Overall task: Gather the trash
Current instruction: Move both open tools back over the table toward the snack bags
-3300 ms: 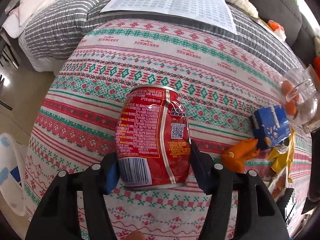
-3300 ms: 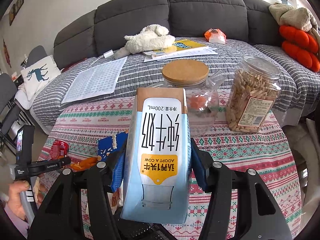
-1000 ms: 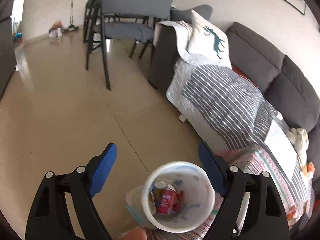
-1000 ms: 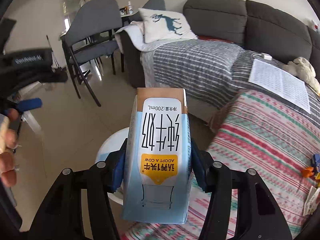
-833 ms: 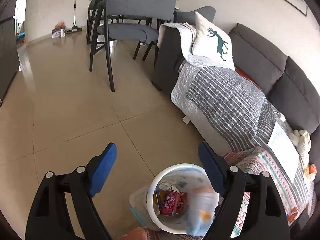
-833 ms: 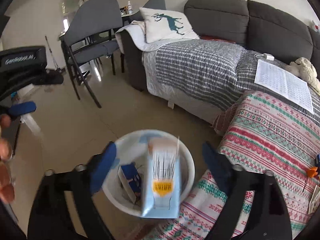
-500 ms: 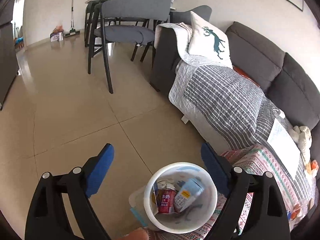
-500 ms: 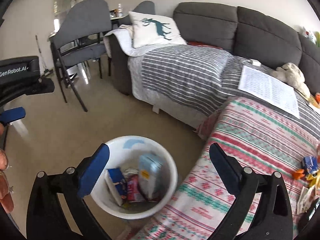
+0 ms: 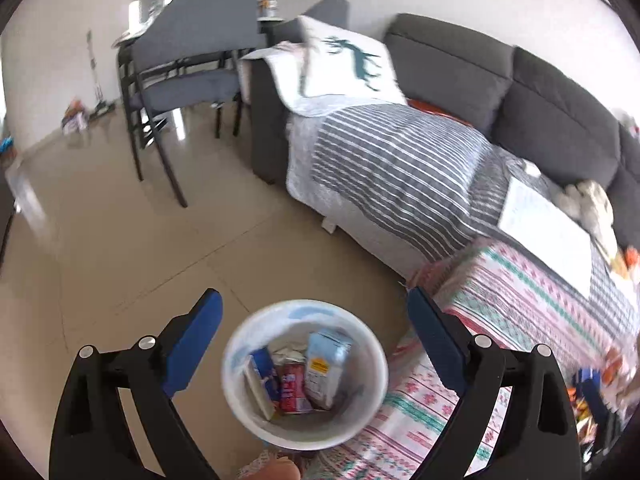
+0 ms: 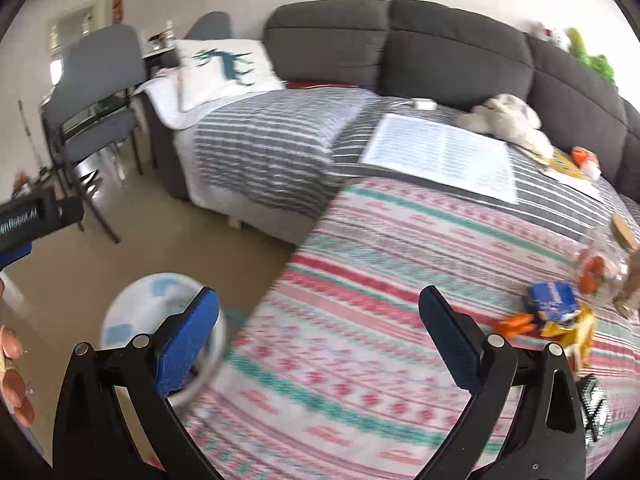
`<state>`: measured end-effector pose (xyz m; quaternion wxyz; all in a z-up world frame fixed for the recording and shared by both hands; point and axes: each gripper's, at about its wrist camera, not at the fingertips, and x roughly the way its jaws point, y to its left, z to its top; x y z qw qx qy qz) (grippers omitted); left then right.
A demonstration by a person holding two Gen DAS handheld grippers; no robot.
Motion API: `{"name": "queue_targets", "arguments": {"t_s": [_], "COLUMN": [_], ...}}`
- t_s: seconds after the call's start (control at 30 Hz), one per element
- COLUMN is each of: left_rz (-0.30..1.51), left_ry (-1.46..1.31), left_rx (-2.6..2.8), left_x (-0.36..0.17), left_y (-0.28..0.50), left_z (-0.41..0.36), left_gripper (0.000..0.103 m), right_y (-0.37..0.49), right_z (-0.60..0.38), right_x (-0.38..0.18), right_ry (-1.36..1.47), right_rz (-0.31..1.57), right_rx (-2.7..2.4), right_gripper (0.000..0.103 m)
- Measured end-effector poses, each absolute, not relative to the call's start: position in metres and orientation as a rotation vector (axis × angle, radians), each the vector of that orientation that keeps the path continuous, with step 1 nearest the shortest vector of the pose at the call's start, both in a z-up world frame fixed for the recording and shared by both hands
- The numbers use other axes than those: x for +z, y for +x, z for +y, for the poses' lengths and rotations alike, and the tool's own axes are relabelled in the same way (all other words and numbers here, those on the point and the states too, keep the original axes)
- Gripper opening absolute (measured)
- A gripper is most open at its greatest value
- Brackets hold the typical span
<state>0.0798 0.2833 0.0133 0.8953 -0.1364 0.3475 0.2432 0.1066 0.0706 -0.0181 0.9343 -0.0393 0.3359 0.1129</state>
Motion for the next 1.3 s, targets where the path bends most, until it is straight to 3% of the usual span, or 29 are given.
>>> {"name": "queue_targets", "arguments": {"t_s": [0.7, 1.0, 1.3], "left_rz": [0.730, 0.830, 1.053], "left_ry": [-0.030, 0.015, 0.056], "left_rx": [0.226, 0.068, -0.171], "left_x": [0.001, -0.022, -0.071], "left_y": [0.125, 0.142, 0.155], "left_z": [0.080, 0.007, -0.072], "left_gripper": [0.091, 0.091, 0.091], "right_y": [0.110, 0.101, 0.092], "right_z": [-0.117, -0.232, -0.306], "right_x": [-0.009, -0.014, -0.038], "right_ry": [-0.007, 0.103, 0.189], "right_rz": [0.640, 0.660, 0.762], "right_rx": [-0.061, -0.239, -0.308], "right_gripper": [0.096, 0.096, 0.096]}}
